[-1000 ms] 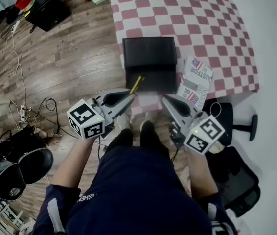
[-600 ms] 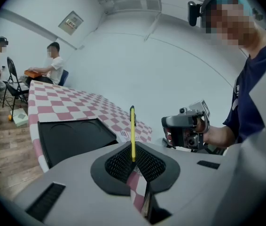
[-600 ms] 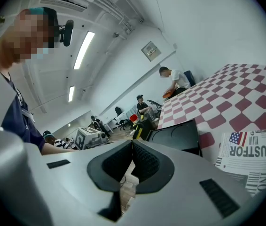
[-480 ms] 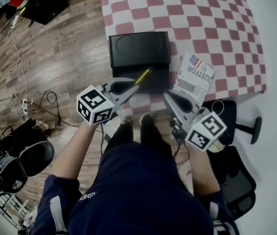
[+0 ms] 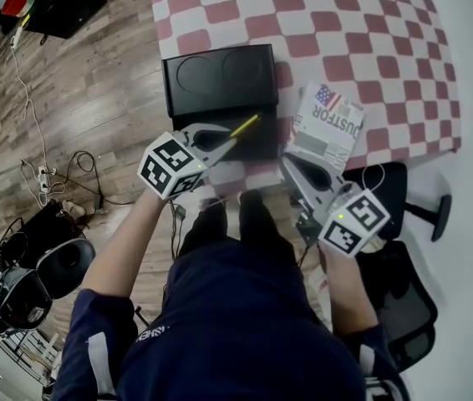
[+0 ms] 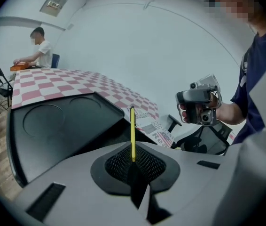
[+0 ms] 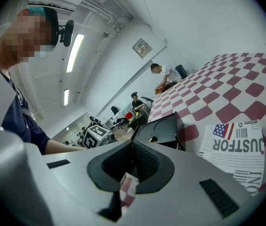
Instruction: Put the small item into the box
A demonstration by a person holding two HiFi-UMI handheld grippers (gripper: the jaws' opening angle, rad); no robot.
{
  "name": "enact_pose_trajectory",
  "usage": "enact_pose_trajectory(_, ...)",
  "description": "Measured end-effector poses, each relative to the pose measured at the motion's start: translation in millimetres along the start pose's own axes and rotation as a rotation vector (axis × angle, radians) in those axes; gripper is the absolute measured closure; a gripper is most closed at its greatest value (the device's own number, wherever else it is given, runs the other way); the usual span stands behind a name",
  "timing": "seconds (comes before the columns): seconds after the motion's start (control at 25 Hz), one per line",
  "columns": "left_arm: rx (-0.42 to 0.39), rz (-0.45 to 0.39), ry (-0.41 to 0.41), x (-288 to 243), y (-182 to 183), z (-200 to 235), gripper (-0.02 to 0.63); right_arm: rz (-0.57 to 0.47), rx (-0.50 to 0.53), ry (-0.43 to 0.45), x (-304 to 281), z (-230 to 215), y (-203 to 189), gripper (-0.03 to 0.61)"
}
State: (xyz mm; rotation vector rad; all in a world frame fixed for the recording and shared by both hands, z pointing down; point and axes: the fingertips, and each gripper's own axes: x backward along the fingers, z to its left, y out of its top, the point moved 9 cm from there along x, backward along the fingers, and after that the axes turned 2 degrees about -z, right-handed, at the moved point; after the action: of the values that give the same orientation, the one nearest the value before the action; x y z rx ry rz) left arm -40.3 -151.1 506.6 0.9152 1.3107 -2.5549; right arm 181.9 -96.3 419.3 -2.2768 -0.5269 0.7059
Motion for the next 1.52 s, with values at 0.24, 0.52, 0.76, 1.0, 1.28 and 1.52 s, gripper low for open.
enact_pose_trajectory(0.24,0.021,0.139,0.018,-30.5,-11.2,10.0,0.568,0.003,-0.029,-0.025,9.3,-18.7,-5.2,0.561)
enact_pose_trajectory(0.52,0.022,0.317,0.059,-52.0,-21.2,18.0,0.568,0.007,-0.052,-0.036,17.0,-31.3,-7.1,0.561)
enact_pose_trajectory(0.76,-0.053,0.443,0.105,-64.7,-20.1,13.7,0.568,0.000,-0.057,-0.039,22.9,-39.4,-5.3,0.561)
enact_pose_trajectory(1.0,-0.133,0.553,0.138,-73.2,-20.0,9.7,0.566,-0.007,-0.064,-0.038,29.4,-44.8,-4.0,0.561)
enact_pose_trajectory(1.28,-0.193,0.593,0.163,-76.3,-17.9,2.6,0.549,-0.012,-0.070,-0.041,33.7,-49.2,-3.8,0.561)
enact_pose_trajectory(1.52,-0.190,0.563,0.196,-71.0,-21.2,-1.0,0.501,-0.016,-0.062,-0.033,31.9,-44.8,-2.8,0.561)
